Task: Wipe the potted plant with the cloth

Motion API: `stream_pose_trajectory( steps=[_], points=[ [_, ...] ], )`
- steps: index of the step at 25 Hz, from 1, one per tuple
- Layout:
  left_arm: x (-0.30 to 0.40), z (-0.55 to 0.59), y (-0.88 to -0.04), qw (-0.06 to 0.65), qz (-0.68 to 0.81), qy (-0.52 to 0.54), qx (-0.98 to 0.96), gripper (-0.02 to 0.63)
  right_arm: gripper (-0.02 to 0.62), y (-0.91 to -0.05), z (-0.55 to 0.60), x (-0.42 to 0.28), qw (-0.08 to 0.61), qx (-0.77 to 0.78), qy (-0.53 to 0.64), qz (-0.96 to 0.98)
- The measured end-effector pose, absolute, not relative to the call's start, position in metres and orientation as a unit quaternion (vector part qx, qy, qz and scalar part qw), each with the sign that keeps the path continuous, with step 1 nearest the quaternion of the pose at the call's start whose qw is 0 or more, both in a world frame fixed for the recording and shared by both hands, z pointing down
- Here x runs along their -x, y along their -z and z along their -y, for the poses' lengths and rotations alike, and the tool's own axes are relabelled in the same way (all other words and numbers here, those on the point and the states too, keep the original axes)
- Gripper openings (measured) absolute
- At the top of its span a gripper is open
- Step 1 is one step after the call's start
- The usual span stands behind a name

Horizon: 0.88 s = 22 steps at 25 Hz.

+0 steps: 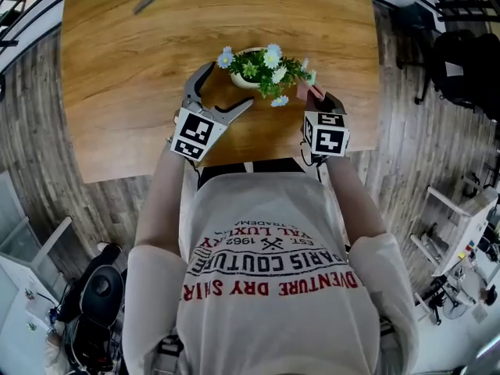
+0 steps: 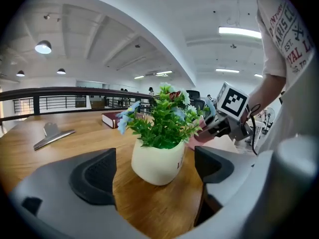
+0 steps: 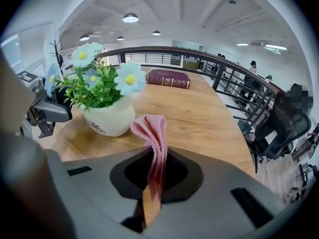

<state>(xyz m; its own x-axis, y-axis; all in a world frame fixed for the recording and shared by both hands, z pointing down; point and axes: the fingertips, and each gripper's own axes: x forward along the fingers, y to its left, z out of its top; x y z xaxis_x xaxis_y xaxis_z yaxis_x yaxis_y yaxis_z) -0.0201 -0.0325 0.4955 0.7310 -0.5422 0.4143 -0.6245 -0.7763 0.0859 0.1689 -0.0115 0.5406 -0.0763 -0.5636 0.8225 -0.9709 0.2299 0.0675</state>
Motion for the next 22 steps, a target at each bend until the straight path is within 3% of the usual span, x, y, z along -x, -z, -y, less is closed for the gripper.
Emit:
stream_pose_trajectory(
  steps=[8,22],
  points=[
    [-0.006,0.052,-0.509,0.056,0.224,-0.206,-0.951,0.529,0.037,-0.546,0.03,-0.174,0.399,-0.534,-0.25,0.702],
    [-0.036,0.049,-0.521,0.012,0.064,-0.225,-0.972,0.531,0.037,-0.55,0.042,-0.159,0.402,-0.527,-0.224,0.715]
  ],
)
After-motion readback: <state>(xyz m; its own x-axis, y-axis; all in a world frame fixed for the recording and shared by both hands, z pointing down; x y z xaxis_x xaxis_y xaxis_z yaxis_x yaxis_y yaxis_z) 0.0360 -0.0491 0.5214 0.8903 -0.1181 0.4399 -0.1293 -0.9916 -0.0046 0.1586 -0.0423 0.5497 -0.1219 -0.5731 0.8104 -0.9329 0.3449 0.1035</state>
